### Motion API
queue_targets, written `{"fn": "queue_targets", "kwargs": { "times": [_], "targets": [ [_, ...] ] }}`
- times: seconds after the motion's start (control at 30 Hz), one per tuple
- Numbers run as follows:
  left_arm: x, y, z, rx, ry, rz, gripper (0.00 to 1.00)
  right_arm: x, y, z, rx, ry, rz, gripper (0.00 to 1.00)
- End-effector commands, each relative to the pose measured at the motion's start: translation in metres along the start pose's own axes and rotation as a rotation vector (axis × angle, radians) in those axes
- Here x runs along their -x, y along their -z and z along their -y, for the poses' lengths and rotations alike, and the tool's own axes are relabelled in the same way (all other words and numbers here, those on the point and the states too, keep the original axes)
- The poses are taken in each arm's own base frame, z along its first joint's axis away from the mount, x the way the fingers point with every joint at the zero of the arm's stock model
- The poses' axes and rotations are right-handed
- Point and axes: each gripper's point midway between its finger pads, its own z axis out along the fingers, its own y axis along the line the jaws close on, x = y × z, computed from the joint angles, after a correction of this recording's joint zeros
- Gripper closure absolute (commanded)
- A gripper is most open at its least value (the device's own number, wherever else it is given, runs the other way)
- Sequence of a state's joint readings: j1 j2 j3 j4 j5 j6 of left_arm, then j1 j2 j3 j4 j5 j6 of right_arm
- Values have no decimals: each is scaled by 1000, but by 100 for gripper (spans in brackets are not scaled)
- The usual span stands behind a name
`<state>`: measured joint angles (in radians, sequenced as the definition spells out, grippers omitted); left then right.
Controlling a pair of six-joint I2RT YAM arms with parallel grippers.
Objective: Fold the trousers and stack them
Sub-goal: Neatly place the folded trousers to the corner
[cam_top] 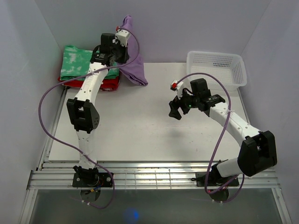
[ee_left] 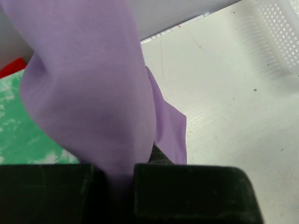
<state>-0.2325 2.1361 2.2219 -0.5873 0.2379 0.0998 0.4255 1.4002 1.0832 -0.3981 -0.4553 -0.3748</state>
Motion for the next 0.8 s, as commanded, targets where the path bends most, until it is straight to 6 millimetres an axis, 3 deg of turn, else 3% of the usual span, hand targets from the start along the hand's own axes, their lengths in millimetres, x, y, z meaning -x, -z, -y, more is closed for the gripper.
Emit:
{"fn": "queue_targets", "kwargs": {
  "times": [0.0, 0.1, 0.37, 0.67, 0.77],
  "targets": [
    [58, 29, -18, 71, -117, 137, 100, 6, 5, -1, 2, 17, 23, 10],
    [67, 35, -26, 87, -121, 153, 100, 5, 6, 0, -4, 18, 21, 10],
    [107, 74, -36, 139, -204, 251, 100, 4, 7, -1, -1, 20, 15, 10],
    [127, 98, -69, 148, -218, 327, 100, 8, 10, 0, -8, 31, 18, 10],
    [137, 105, -71, 145, -232, 362, 100, 7, 9, 0, -6, 30, 14, 10]
  ]
}}
